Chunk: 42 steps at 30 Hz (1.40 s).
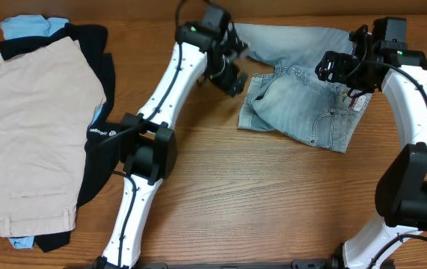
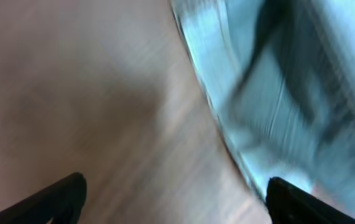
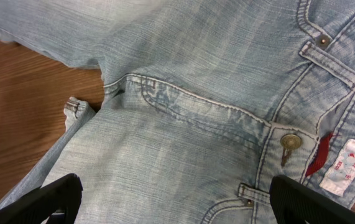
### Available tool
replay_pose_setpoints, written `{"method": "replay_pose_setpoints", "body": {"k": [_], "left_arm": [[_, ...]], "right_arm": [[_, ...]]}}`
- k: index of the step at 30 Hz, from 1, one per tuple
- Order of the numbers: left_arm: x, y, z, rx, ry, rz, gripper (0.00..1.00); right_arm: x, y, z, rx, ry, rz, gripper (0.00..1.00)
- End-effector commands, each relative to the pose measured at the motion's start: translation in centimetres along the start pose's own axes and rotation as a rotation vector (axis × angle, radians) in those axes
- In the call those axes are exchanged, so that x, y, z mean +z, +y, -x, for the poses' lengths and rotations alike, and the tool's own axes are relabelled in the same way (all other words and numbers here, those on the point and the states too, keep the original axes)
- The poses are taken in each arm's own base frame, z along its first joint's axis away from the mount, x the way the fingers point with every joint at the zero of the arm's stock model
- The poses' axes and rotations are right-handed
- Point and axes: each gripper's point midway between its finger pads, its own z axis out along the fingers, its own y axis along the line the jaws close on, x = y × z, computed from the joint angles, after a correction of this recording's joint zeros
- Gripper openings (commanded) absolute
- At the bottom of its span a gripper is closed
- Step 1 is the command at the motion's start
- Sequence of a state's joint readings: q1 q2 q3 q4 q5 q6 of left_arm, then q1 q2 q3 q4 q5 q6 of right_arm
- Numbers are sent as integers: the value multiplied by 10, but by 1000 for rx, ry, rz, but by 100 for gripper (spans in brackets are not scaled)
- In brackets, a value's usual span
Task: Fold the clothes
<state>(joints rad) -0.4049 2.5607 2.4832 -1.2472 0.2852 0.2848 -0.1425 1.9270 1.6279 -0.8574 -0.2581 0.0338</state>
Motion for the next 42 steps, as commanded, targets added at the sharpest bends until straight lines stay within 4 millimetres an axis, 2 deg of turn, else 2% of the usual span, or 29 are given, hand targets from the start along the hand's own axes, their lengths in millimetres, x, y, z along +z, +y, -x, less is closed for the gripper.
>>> {"method": "replay_pose_setpoints", "body": {"k": [1, 4, 10, 16, 23, 26, 30, 34, 38, 42], "left_arm": [[14, -11, -23, 117, 67, -93, 91], [16, -25, -27, 148, 64, -174, 93], [16, -49, -13, 221, -7, -270, 97], [39, -52, -22, 355, 72, -145, 96], [52, -78, -26, 419, 96, -167, 94], [56, -82, -24, 451, 94, -158, 91], [62, -82, -25, 455, 91, -154, 78], [71, -76, -39, 440, 139, -136, 61], [81, -68, -54, 396, 192, -104, 56], [84, -54, -61, 339, 230, -39, 36]], "right_arm": [[-19, 6, 14, -6, -56, 10, 100], [-19, 6, 13, -6, -56, 10, 100], [-19, 6, 11, -2, -45, 9, 100], [-19, 6, 10, -1, -41, 8, 100], [-19, 6, 9, 0, -38, 8, 100], [-19, 6, 8, 1, -34, 7, 100], [-19, 6, 8, 1, -34, 7, 100], [-19, 5, 7, 2, -31, 7, 100], [-19, 5, 7, 2, -31, 7, 100], [-19, 5, 6, 3, -27, 7, 100]]}}
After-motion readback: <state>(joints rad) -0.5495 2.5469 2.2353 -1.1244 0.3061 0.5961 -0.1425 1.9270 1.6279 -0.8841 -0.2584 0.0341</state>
